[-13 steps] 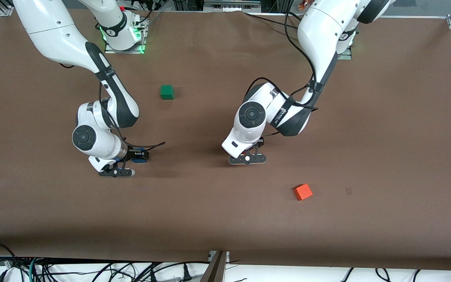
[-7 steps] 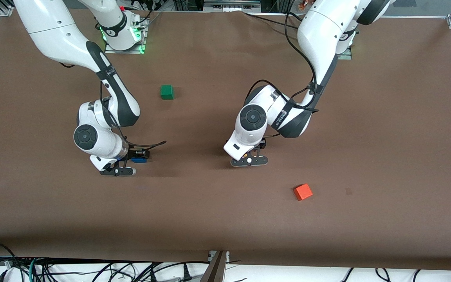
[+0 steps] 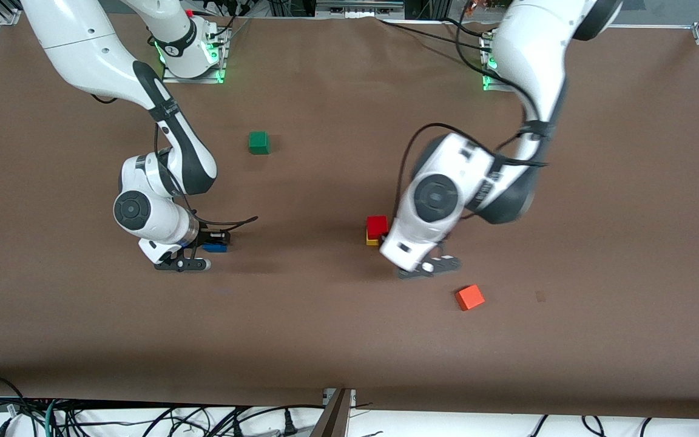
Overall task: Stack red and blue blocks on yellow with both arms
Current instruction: 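Open the left gripper and lift it away from the stack, then carry the blue cube over the red cube with the right gripper, then lower the blue cube onto the red cube with the right gripper, then open the right gripper and draw it back from the stack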
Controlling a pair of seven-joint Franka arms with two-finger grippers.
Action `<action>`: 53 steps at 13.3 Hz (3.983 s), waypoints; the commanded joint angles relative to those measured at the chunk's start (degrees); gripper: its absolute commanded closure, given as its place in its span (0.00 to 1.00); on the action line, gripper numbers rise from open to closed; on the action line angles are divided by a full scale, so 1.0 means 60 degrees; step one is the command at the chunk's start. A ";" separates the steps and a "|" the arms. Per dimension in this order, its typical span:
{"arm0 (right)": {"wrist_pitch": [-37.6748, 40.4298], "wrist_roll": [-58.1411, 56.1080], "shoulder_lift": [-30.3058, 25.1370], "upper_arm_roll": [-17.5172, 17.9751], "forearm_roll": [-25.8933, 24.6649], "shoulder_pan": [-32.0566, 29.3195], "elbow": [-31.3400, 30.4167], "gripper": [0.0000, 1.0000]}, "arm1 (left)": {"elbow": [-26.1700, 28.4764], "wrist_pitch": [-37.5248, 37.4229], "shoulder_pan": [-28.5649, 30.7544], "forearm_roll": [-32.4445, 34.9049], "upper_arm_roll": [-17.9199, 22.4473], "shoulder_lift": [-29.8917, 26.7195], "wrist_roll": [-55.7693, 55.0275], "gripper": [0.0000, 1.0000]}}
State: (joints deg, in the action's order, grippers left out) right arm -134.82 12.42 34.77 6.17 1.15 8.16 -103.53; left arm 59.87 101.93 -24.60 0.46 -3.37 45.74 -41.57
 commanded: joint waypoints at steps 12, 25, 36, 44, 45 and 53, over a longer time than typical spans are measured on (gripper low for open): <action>0.4144 0.5938 0.1042 0.0202 0.0145 0.4070 0.5955 0.56 | 0.0287 -0.1827 0.4523 0.0099 -0.0098 -0.3547 0.4950 0.00; 0.2313 0.6763 0.2979 0.0027 -0.0968 0.5715 0.7602 0.56 | 0.3762 -0.2296 0.4803 0.0129 -0.0010 -0.6203 0.6050 0.00; 0.2313 0.6763 0.3053 -0.0017 -0.1173 0.5818 0.7661 0.37 | 0.3703 -0.2282 0.4759 0.0085 -0.0025 -0.6085 0.6035 0.00; 0.2444 0.6748 0.2980 -0.0032 -0.1159 0.5789 0.7661 0.27 | 0.3703 -0.2281 0.4758 0.0071 -0.0025 -0.5998 0.6021 0.00; 0.2503 0.6734 0.2936 -0.0017 -0.1115 0.5716 0.7661 0.26 | 0.3689 -0.2281 0.4759 0.0070 -0.0025 -0.5998 0.6021 0.00; 0.4391 0.4833 0.1312 0.0071 0.0481 0.3989 0.7617 0.01 | 0.3381 -0.2296 0.4759 0.0071 -0.0025 -0.5866 0.6021 0.00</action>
State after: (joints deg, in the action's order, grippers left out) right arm -111.76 45.37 46.37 6.00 1.47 34.64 -56.89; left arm 81.85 88.59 3.84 0.46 -3.29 9.67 -6.40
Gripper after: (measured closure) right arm 0.159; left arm 0.000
